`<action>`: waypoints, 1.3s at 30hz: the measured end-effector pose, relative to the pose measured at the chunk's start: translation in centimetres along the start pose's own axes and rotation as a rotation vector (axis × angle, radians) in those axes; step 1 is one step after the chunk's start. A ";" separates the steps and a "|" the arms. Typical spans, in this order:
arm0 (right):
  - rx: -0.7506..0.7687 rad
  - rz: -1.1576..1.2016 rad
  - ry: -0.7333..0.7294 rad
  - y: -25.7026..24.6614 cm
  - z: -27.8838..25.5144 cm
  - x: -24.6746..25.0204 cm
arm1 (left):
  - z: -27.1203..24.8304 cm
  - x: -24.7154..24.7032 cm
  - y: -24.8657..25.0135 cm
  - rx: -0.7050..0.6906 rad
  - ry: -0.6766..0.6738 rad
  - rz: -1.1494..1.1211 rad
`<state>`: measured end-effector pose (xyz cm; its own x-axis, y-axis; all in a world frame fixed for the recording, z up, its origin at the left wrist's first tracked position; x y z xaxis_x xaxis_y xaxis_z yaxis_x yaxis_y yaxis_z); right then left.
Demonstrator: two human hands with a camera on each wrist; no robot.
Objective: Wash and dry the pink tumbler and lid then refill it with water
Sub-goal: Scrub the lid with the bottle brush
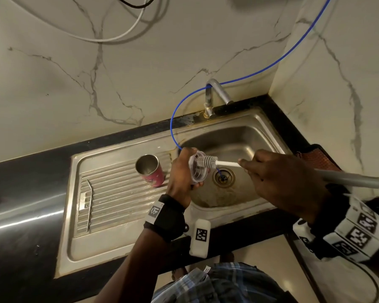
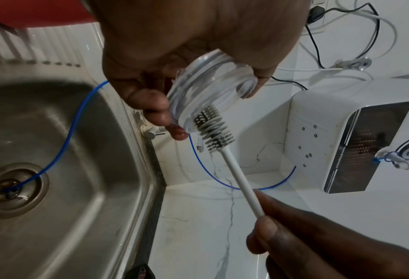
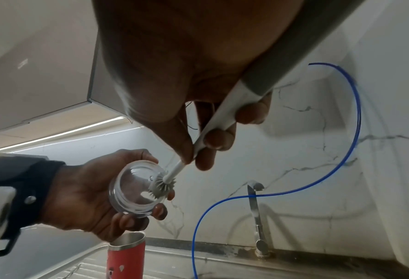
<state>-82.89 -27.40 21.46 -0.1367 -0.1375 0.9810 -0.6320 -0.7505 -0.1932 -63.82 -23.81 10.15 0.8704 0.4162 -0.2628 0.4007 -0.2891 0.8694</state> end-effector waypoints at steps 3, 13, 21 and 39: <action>0.000 0.003 -0.039 -0.4 -0.3 -0.8 | 0.2 0.4 0.5 -0.021 0.037 0.016; 0.034 0.259 0.062 -1.3 -0.3 0.2 | 0.3 0.7 0.0 0.011 0.140 -0.012; -0.046 0.250 0.216 0.0 0.3 1.1 | -0.6 -0.2 -0.6 0.067 0.058 -0.057; -0.042 0.373 0.186 0.2 -1.1 0.6 | 0.1 1.8 1.4 0.046 0.118 -0.132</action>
<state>-83.93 -26.86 21.99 -0.4952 -0.2732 0.8247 -0.5433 -0.6434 -0.5393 -61.65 -23.57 10.79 0.7707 0.5508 -0.3203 0.5246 -0.2631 0.8097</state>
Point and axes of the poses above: each hand's wrist, its own z-axis towards the middle knuckle, its own x-axis out of the back of the hand, y = z × x, the point moved 8 cm from there along z, towards the middle knuckle, and after that the axes turned 2 degrees about -y, right-handed, at the moved point
